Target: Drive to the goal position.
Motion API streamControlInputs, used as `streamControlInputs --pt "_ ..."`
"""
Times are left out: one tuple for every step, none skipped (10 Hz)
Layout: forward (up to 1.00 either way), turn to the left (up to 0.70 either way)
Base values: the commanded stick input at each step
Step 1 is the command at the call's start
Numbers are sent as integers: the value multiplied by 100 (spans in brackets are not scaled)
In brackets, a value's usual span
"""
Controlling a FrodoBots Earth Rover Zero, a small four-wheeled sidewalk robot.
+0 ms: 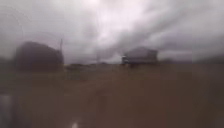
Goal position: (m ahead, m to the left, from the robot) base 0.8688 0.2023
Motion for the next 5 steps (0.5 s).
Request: streamControlInputs --pt "85 0" --pt "85 0" --pt "85 0" --pt "85 0" --pt "85 0"
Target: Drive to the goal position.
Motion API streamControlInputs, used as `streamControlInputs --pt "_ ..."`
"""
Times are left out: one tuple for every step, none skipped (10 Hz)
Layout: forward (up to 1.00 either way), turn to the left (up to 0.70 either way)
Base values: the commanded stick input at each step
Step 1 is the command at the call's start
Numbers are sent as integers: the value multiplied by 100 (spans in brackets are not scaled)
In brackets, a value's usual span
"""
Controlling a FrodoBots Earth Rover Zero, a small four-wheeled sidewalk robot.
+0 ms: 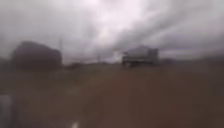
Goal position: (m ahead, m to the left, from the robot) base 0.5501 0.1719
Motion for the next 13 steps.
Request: streamControlInputs --pt "85 0" --pt "85 0" --pt "85 0" --pt "85 0" --pt "85 0" --pt "85 0" --pt "85 0" --pt "85 0" --pt "85 0" --pt "85 0" --pt "85 0" --pt "85 0" --pt "85 0"
